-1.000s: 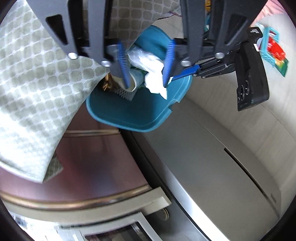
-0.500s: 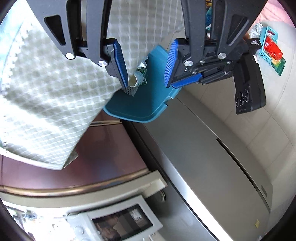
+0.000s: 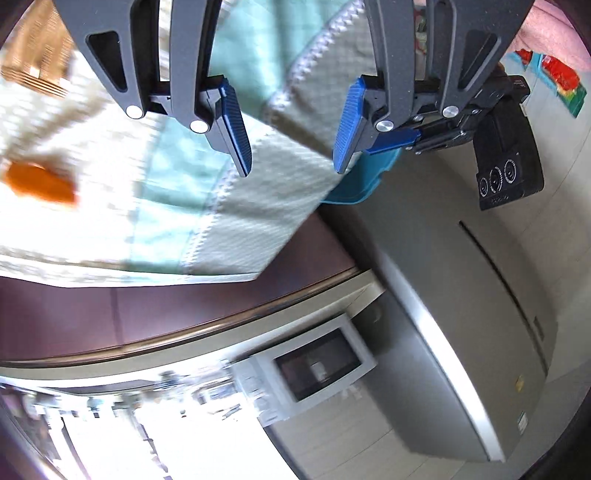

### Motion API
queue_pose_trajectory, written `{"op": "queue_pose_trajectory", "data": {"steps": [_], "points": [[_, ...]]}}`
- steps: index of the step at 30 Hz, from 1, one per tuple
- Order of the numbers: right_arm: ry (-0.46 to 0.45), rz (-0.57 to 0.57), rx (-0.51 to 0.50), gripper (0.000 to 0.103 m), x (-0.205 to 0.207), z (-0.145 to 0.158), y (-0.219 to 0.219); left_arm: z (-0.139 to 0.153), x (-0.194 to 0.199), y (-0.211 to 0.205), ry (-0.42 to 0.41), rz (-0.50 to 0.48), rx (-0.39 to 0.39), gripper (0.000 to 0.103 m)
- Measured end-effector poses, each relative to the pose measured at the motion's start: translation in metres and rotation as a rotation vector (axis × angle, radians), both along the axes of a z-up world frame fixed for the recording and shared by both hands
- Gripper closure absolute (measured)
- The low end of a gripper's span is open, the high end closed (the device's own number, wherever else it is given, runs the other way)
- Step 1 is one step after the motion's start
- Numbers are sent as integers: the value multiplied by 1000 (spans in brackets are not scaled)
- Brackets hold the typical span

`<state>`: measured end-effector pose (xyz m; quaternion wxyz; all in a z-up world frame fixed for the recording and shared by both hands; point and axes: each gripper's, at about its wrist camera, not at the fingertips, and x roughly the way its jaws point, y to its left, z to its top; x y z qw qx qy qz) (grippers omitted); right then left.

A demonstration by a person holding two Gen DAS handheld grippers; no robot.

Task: Collect trash
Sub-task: 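Move both open tools back over the table, then grasp the gold snack packet with the left tool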

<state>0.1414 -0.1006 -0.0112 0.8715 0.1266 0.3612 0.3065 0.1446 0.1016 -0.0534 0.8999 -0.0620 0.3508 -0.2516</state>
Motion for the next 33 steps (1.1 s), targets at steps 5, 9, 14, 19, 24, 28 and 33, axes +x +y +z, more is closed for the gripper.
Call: {"op": "queue_pose_trajectory", "data": {"steps": [5, 9, 14, 19, 24, 28, 33], "points": [[2, -150, -11, 57, -21, 0, -72, -8, -2, -71, 50, -155, -28, 69], [12, -241, -16, 57, -30, -7, -114, -21, -6, -125, 103, -263, -44, 68], [28, -306, 2, 57, -37, -20, -154, -35, -5, -173, 174, -350, -51, 68], [52, -333, 21, 57, -42, -32, -175, -47, -2, -200, 211, -388, -27, 66], [65, -345, 41, 57, -46, -42, -189, -53, 1, -216, 226, -388, 2, 64], [78, -349, 52, 57, -45, -48, -194, -57, 10, -221, 254, -382, -9, 62], [95, -350, 63, 57, -43, -56, -196, -59, 20, -227, 271, -368, -17, 60]]}}
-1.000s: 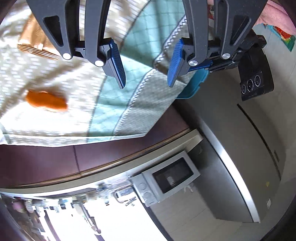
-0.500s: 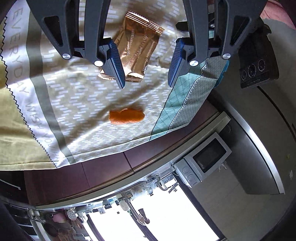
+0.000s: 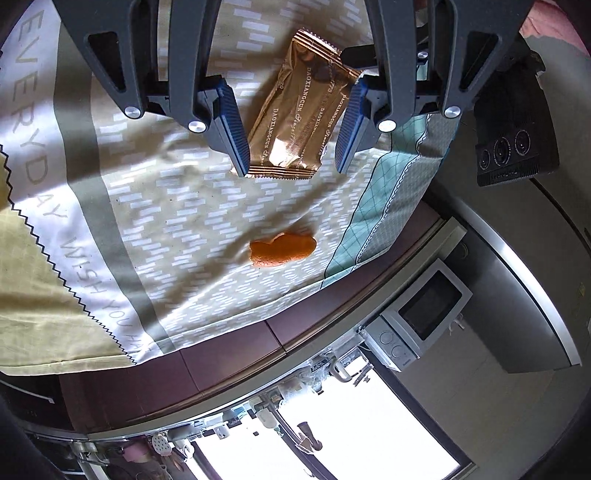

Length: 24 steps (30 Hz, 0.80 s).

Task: Collect trash
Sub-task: 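Grasp the gold snack packet with the left tool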

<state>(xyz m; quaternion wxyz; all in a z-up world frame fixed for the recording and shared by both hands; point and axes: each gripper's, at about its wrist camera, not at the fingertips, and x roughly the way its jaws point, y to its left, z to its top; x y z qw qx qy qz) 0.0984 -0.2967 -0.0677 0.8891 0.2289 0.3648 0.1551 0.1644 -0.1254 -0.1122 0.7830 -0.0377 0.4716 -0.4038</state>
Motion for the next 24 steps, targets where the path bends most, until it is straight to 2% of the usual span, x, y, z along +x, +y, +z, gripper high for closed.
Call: {"op": "queue_pose_trajectory", "data": {"steps": [2, 6, 12, 15, 24], "points": [[6, 0, 6, 57, 1, -2, -1, 0, 2, -1, 4, 3, -3, 61], [9, 4, 11, 57, 2, -4, -1, -2, 6, -6, 23, 7, -14, 79], [9, 11, 5, 57, 9, -4, 1, 5, 7, -7, 2, 3, -36, 92], [-3, 22, -18, 57, 17, 0, 5, 9, 6, -3, -9, 5, -37, 96], [-13, 12, -94, 57, 69, 6, 9, 22, 2, 21, -51, 39, -22, 98]]}}
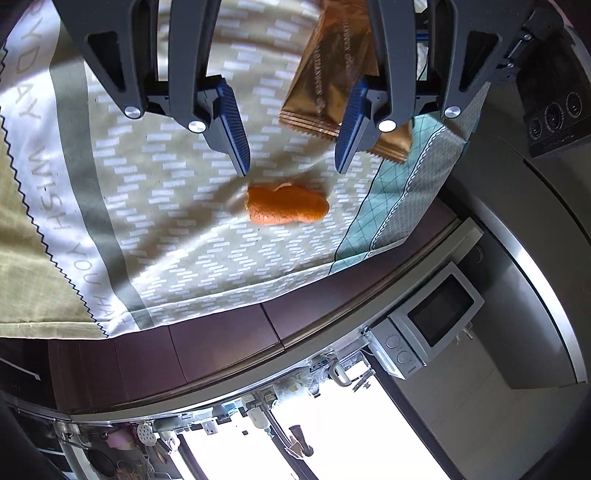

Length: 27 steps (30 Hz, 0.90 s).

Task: Collect trash
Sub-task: 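Grasp the gold snack packet with the left tool, then grasp the orange peel with the right tool while the left tool holds the packet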

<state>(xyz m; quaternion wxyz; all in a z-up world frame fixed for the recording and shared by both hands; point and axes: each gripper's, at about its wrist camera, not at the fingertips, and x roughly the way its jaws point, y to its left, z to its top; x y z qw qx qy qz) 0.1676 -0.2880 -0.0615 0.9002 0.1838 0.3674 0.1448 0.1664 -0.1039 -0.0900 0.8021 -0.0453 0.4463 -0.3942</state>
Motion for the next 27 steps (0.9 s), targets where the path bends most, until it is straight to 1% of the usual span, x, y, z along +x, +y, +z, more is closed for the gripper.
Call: {"op": "queue_pose_trajectory", "data": {"steps": [7, 8, 10, 13, 16, 18, 19, 20, 21, 22, 23, 27], "points": [[51, -15, -7, 57, 37, -12, 2, 9, -7, 20, -32, 24, 16, 99], [63, -14, 4, 55, 41, -15, 2, 10, -7, 23, -36, 28, 18, 99], [75, -26, 14, 50, 47, -19, -1, 11, -6, 28, -41, 36, 22, 99], [90, -25, 33, 50, 53, -23, 0, 10, -7, 32, -40, 44, 23, 99], [91, -13, 29, 50, 57, -22, 4, 10, -8, 37, -39, 51, 19, 99], [93, -4, 25, 58, 58, -22, 6, 10, -8, 40, -37, 56, 18, 100], [96, 0, 25, 65, 59, -23, 8, 10, -8, 42, -38, 61, 17, 100], [101, 5, 30, 70, 59, -24, 8, 11, -8, 43, -37, 64, 15, 100], [102, 6, 36, 71, 59, -25, 8, 11, -8, 45, -36, 68, 14, 100], [96, 4, 35, 75, 58, -24, 8, 12, -10, 47, -37, 73, 14, 100], [89, 5, 34, 81, 56, -23, 8, 13, -11, 48, -37, 77, 12, 100], [68, 11, 39, 87, 50, -20, 9, 13, -9, 58, -35, 93, 6, 100]]}}
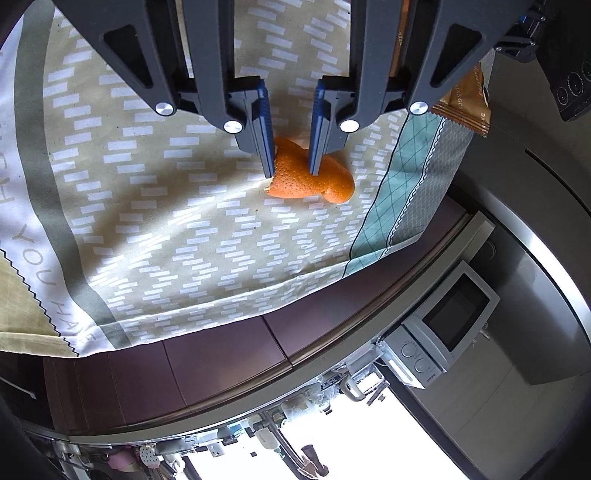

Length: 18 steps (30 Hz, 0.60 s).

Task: Collect trash
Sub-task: 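Grasp the orange peel with the right tool while the left tool holds the packet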

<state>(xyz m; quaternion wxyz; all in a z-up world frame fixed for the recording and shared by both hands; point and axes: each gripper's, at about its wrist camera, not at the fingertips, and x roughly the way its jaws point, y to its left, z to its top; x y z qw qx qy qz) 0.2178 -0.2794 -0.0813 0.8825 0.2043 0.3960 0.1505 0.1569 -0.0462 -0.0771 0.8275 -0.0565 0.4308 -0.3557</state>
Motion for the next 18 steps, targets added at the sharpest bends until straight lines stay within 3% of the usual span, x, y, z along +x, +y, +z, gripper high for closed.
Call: {"op": "queue_pose_trajectory", "data": {"steps": [8, 18], "points": [[-51, 11, 44, 99, -18, 9, -2, 5, -3, 16, -13, 31, 2, 100], [-127, 41, 79, 101, -46, 34, 6, 17, -8, 38, -44, 64, -7, 101]]}}
